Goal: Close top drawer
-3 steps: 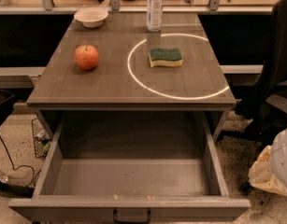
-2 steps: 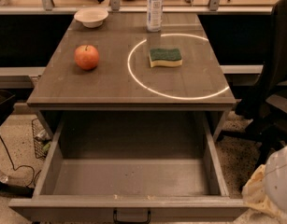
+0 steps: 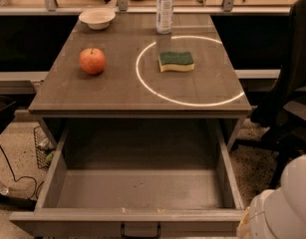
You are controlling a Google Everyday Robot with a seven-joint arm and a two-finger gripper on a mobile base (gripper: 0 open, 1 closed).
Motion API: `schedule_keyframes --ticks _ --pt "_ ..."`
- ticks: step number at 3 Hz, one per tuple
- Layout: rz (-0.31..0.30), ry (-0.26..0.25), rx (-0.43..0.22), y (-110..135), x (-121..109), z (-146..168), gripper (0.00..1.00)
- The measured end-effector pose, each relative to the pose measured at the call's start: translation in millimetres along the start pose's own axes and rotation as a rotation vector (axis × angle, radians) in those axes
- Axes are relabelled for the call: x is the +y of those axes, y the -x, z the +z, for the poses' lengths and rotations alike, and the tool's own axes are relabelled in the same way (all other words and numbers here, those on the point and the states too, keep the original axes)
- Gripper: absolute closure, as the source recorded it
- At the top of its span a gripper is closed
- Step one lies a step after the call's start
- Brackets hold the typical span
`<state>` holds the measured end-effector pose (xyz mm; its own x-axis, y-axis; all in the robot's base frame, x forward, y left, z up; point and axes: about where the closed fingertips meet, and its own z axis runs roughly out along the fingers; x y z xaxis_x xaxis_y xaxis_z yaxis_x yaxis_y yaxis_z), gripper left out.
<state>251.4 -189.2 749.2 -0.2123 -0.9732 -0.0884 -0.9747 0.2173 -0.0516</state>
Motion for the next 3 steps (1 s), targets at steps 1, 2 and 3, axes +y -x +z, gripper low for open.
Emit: schedule_keyframes --ticks 1,2,3 --pt "-0.030 0.035 0.029 -5 9 38 1.00" --pt "-0.052 0.060 0.038 -8 14 64 1.00" --pt "-0.086 0.080 0.032 0 12 83 1.00"
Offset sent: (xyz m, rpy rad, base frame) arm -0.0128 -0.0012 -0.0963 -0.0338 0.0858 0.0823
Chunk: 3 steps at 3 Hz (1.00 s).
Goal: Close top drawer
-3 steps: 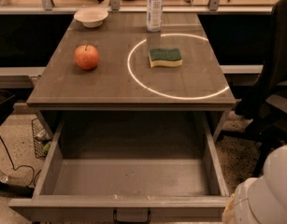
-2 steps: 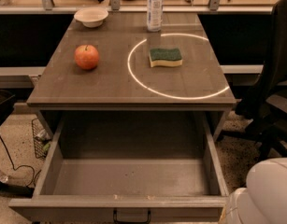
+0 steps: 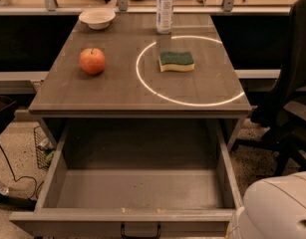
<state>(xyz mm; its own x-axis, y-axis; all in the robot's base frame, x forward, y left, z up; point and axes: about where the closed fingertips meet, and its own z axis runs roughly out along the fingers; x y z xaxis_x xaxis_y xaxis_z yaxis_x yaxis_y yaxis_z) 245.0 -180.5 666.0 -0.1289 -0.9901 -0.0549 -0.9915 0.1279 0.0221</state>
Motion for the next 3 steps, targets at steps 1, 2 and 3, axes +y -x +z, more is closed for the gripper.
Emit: schedule_keyframes --ticks 1,2,3 --pt "-0.040 0.004 0.004 12 -12 22 1.00" --pt "-0.067 -0.008 0.010 17 -32 33 1.00" --pt "-0.083 -0.028 0.015 18 -56 36 1.00"
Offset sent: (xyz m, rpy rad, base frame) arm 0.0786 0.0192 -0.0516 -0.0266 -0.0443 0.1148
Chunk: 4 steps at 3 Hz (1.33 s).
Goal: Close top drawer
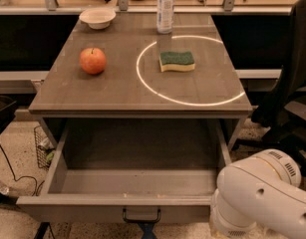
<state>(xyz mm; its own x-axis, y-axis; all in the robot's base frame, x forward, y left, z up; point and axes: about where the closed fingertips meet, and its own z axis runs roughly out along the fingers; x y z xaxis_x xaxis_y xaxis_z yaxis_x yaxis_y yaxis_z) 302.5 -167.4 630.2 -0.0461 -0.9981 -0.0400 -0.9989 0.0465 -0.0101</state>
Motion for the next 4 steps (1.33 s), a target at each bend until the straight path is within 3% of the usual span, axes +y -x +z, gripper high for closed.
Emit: schedule_keyframes --ticks 1,2,3,4 --pt "-0.013 -0.015 0.006 -1 -17 1 1.00" --pt "-0.071 -0.057 0.005 7 -69 -3 1.00" --pt "-0.082 -0.062 0.003 10 -76 -4 1.00" --pt "-0.156 -0.083 -0.028 37 -115 -8 1.00"
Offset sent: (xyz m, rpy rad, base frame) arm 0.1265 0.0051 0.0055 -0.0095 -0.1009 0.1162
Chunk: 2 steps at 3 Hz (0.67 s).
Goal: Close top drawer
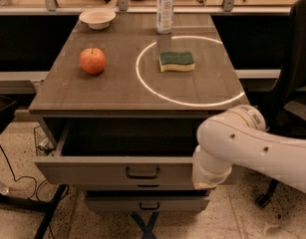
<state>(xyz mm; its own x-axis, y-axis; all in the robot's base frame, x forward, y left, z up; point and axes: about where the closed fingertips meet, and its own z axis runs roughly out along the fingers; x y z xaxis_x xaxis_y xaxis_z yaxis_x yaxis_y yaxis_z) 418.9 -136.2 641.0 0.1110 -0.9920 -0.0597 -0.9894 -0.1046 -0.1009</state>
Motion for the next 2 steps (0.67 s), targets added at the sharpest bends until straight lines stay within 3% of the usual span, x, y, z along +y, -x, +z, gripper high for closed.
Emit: schedule_keyframes --ticks 2 --pt "-0.074 -0.003 -0.026 25 -33 2 1.00"
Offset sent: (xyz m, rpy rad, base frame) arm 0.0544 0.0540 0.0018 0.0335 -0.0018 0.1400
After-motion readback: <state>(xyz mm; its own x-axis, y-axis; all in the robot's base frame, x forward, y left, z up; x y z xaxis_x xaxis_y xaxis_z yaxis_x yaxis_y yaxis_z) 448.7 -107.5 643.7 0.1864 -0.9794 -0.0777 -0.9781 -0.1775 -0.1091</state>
